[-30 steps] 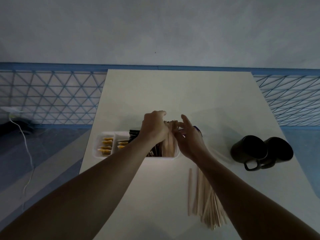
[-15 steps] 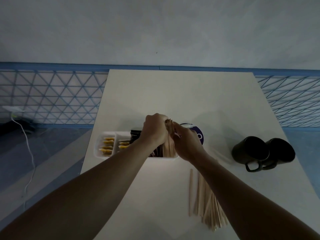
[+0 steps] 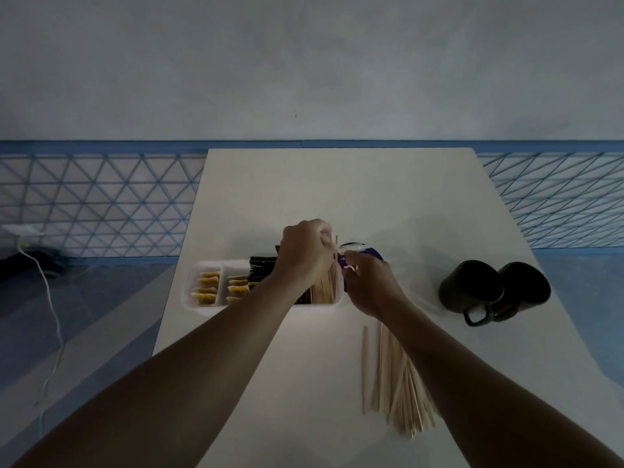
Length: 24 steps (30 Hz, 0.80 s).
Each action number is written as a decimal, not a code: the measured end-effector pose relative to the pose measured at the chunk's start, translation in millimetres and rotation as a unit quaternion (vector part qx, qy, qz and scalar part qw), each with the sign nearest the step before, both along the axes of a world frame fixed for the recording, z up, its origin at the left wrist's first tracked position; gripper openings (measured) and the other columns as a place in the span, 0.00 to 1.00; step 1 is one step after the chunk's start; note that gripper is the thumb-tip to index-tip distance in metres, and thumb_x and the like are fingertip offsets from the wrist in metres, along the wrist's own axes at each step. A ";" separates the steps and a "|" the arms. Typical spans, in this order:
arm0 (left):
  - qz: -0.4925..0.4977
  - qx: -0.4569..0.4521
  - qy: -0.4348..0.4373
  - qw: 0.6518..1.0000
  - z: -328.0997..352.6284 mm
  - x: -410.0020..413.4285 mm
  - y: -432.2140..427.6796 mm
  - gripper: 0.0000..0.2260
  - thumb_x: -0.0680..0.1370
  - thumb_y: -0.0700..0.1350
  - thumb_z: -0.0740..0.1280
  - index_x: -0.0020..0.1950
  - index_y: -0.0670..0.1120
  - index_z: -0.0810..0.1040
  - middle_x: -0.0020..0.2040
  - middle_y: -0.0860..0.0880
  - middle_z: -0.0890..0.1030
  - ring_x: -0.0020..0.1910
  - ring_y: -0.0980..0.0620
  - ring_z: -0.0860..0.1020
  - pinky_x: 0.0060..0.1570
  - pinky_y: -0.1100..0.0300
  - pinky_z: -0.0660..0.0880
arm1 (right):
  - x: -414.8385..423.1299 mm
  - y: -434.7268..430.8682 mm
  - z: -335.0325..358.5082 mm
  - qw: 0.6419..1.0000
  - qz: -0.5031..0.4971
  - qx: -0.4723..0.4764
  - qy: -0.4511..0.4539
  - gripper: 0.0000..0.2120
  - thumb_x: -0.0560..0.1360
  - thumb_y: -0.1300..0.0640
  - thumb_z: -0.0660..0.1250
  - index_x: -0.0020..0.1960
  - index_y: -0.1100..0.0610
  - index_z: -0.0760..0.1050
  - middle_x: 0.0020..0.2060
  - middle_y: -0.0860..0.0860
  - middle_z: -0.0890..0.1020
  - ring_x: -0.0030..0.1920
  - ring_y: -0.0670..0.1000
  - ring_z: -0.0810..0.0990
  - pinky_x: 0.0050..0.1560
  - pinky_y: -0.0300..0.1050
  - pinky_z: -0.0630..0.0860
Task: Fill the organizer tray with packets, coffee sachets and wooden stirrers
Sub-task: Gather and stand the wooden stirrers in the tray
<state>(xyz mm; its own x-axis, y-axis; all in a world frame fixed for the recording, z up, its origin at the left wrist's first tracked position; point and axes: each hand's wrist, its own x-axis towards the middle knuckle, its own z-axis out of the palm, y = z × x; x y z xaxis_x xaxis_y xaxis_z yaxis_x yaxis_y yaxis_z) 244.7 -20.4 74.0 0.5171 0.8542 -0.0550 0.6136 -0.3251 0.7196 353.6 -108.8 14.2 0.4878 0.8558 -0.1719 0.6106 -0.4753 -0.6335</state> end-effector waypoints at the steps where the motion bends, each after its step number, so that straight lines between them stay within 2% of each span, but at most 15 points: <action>1: -0.004 -0.001 -0.002 1.000 1.1 1.2 -4.2 0.11 0.79 0.40 0.66 0.60 0.43 0.81 0.53 0.45 0.84 0.51 0.51 0.81 0.46 0.66 0.74 | 2.5 -3.4 -0.4 1.000 -0.006 0.002 -0.009 0.10 0.79 0.61 0.61 0.55 0.57 0.80 0.49 0.56 0.83 0.51 0.59 0.80 0.45 0.43 0.72; 3: -0.015 -0.015 -0.004 1.000 1.5 3.6 -15.2 0.09 0.78 0.42 0.66 0.57 0.44 0.83 0.50 0.46 0.84 0.47 0.52 0.82 0.44 0.64 0.76 | 8.1 -13.2 -2.5 1.000 -0.013 0.002 -0.027 0.09 0.78 0.61 0.62 0.53 0.58 0.80 0.49 0.57 0.83 0.49 0.59 0.80 0.44 0.43 0.72; 6: -0.040 -0.063 -0.008 0.997 -6.2 6.5 -36.2 0.06 0.77 0.41 0.69 0.52 0.42 0.83 0.47 0.44 0.85 0.42 0.49 0.83 0.44 0.56 0.82 | 16.1 -33.8 -9.3 0.999 -0.037 -0.001 -0.031 0.07 0.77 0.62 0.64 0.51 0.61 0.80 0.48 0.59 0.83 0.48 0.59 0.81 0.45 0.46 0.76; 8: -0.055 -0.091 0.001 0.994 -14.7 7.8 -51.3 0.06 0.76 0.41 0.71 0.51 0.41 0.83 0.47 0.43 0.85 0.41 0.47 0.84 0.45 0.51 0.82 | 20.2 -51.4 -14.5 0.998 -0.053 0.010 -0.026 0.08 0.77 0.62 0.65 0.53 0.60 0.81 0.49 0.57 0.84 0.47 0.56 0.82 0.43 0.41 0.75; 10: -0.075 -0.105 0.026 0.991 -26.7 9.4 -64.5 0.07 0.76 0.42 0.71 0.52 0.41 0.83 0.48 0.42 0.84 0.44 0.45 0.84 0.48 0.50 0.82 | 23.7 -68.5 -19.2 0.998 -0.061 0.006 -0.030 0.11 0.78 0.60 0.66 0.60 0.60 0.80 0.54 0.56 0.84 0.50 0.53 0.82 0.47 0.38 0.73; 12: -0.089 -0.123 0.053 0.987 -38.1 10.9 -78.1 0.10 0.76 0.43 0.71 0.55 0.40 0.82 0.51 0.42 0.84 0.48 0.45 0.83 0.51 0.49 0.81 | 28.1 -84.4 -22.9 0.996 -0.077 -0.015 -0.032 0.15 0.79 0.58 0.66 0.64 0.59 0.78 0.58 0.55 0.83 0.55 0.53 0.81 0.51 0.40 0.72; 14: -0.092 -0.142 0.086 0.982 -49.7 10.6 -89.2 0.12 0.77 0.44 0.71 0.58 0.40 0.79 0.54 0.44 0.82 0.50 0.45 0.82 0.53 0.50 0.80 | 31.6 -97.2 -27.5 0.995 -0.087 -0.031 -0.028 0.13 0.79 0.58 0.66 0.62 0.59 0.79 0.56 0.54 0.83 0.55 0.53 0.81 0.49 0.41 0.73; 17: -0.102 -0.133 0.149 0.975 -65.4 12.6 -108.8 0.15 0.76 0.46 0.71 0.59 0.41 0.77 0.55 0.45 0.81 0.51 0.47 0.80 0.47 0.59 0.76 | 36.5 -122.0 -30.3 0.993 -0.113 -0.039 -0.007 0.09 0.79 0.56 0.66 0.57 0.55 0.80 0.53 0.52 0.83 0.50 0.51 0.81 0.47 0.45 0.78; 19: -0.109 -0.126 0.181 0.969 -72.9 14.2 -121.4 0.15 0.76 0.49 0.70 0.58 0.41 0.77 0.55 0.45 0.81 0.50 0.47 0.80 0.44 0.60 0.74 | 39.1 -136.1 -31.9 0.989 -0.141 -0.045 -0.004 0.12 0.78 0.55 0.66 0.60 0.54 0.79 0.55 0.51 0.83 0.51 0.50 0.80 0.48 0.44 0.77; 22: -0.122 -0.134 0.227 0.957 -85.6 17.2 -139.1 0.21 0.76 0.52 0.70 0.63 0.41 0.74 0.59 0.43 0.78 0.57 0.44 0.78 0.54 0.54 0.77 | 40.3 -153.3 -38.5 0.986 -0.153 -0.068 -0.006 0.17 0.78 0.56 0.67 0.66 0.56 0.76 0.59 0.52 0.81 0.56 0.52 0.80 0.52 0.45 0.77; 24: -0.118 -0.140 0.247 0.952 -90.2 20.0 -147.7 0.25 0.76 0.54 0.70 0.67 0.42 0.70 0.62 0.42 0.75 0.60 0.44 0.75 0.56 0.53 0.75 | 40.3 -161.6 -41.5 0.985 -0.155 -0.079 0.000 0.17 0.78 0.55 0.67 0.66 0.56 0.76 0.59 0.53 0.81 0.55 0.52 0.80 0.51 0.43 0.76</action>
